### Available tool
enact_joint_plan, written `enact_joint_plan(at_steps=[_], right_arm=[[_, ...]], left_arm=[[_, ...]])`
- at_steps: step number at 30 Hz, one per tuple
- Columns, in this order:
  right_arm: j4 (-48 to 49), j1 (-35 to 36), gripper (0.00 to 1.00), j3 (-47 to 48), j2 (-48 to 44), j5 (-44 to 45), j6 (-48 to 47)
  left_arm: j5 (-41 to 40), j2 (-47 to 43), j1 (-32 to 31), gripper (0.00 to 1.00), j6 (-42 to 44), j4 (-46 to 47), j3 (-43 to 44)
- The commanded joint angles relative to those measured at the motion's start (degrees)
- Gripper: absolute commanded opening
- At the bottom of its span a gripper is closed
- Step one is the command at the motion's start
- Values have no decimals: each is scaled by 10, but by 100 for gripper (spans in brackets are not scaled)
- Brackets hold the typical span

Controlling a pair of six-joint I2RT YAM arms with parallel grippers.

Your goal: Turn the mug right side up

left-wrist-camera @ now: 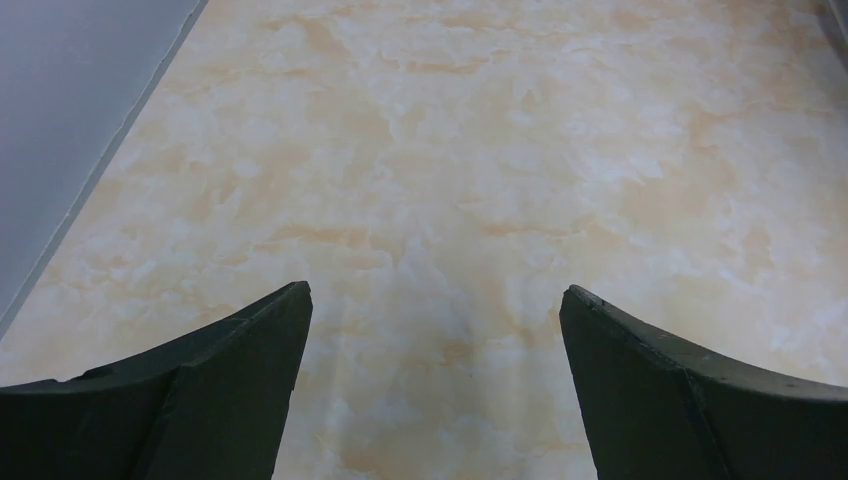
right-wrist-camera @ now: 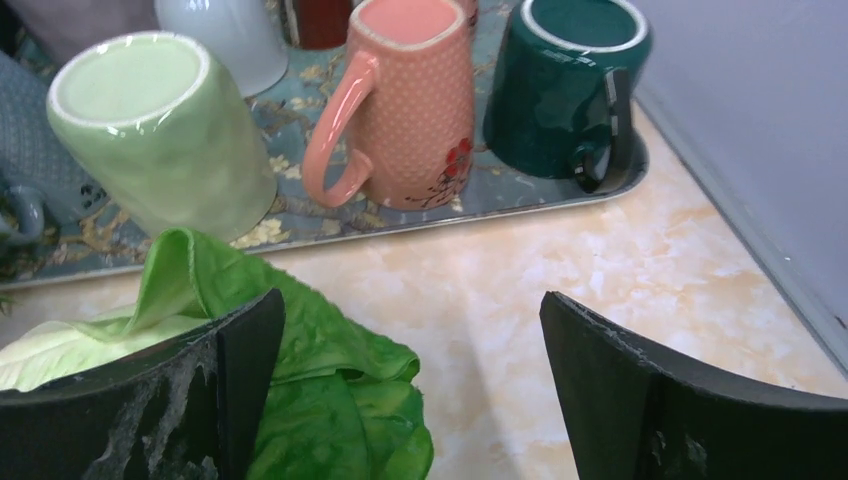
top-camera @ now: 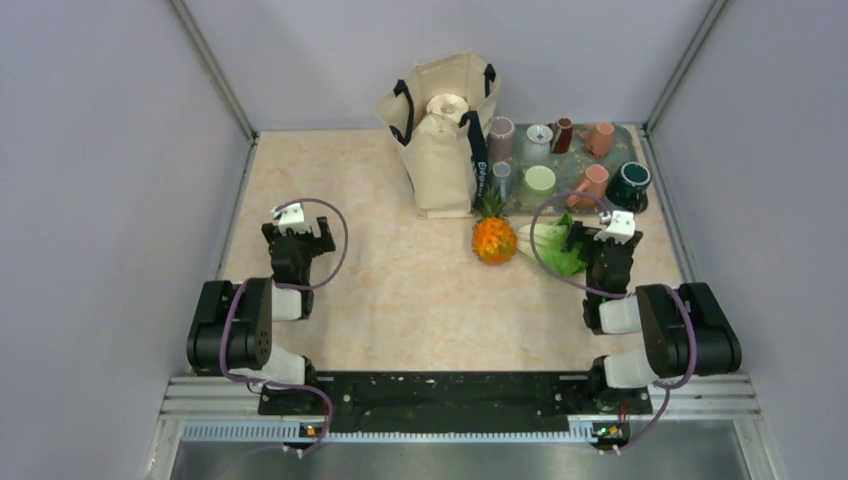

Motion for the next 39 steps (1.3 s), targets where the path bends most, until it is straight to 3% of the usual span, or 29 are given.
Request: enact_joint_plan(at_steps=[1, 7, 11, 15, 17, 20, 24, 27, 33, 39], right_arm=[[-24, 1, 99, -13, -79, 61, 33], [-221, 1, 99, 36, -248, 110, 61], [-345, 1, 99, 95, -329, 78, 77], [-462, 2, 91, 189, -349, -7, 93], [-508, 7, 87, 238, -329, -41, 111], [-567, 61, 83, 314, -270, -36, 111], [-658, 179, 83, 431, -149, 42, 57], [-728, 208, 77, 511, -59, 33, 75], [-739, 214, 58, 582, 70, 6, 131], [-715, 214, 54, 618, 149, -8, 150]], left_arm=[[-6, -5, 3, 99, -6, 36, 2], [-6, -5, 3, 99, -6, 36, 2], [1, -8, 3, 99, -5, 35, 3], [83, -71, 3, 99, 9, -251, 124], [127, -66, 3, 99, -4, -392, 226], [181, -58, 3, 99, 10, -530, 312], [183, -60, 4, 99, 65, -689, 398], [165, -64, 4, 99, 86, -776, 443], [177, -74, 5, 97, 79, -845, 476], [200, -73, 5, 96, 74, -848, 475]])
